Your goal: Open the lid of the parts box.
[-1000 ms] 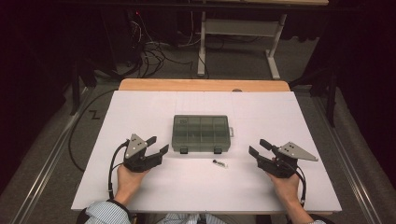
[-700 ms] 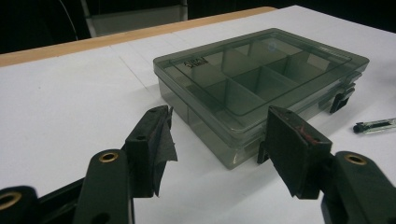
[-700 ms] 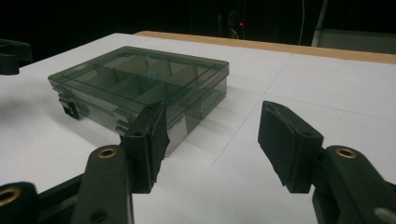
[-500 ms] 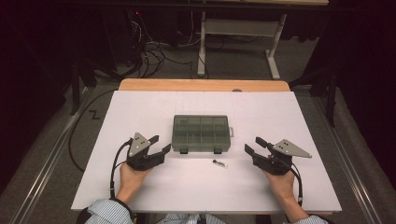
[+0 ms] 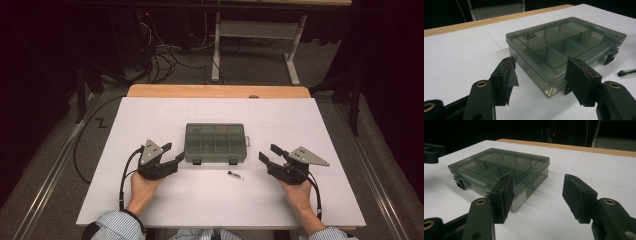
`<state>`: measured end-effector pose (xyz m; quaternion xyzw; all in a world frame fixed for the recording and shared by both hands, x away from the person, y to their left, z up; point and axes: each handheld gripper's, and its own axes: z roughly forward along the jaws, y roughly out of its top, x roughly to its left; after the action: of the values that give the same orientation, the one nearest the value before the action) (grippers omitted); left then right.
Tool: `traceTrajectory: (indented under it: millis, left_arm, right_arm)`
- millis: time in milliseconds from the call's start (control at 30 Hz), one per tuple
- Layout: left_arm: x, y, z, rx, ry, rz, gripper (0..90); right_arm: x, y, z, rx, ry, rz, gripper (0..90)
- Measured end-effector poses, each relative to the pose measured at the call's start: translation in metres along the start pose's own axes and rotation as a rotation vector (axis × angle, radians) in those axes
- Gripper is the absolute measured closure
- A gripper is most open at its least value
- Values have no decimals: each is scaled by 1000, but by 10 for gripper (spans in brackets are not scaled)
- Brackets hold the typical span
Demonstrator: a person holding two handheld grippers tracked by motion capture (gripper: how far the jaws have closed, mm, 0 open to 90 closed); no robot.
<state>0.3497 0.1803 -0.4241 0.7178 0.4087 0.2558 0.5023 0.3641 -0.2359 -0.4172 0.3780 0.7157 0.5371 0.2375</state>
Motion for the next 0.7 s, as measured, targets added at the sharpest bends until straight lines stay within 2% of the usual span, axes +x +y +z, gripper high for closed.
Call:
traceTrajectory:
  millis: [433,700]
  left_arm:
    - [0,4,9,7,0,0,399]
    - [-2,7,16,3,-6,2,398]
  right_arm:
    - [4,1,14,12,7,-7,432]
    - [3,4,22,-2,4,29,433]
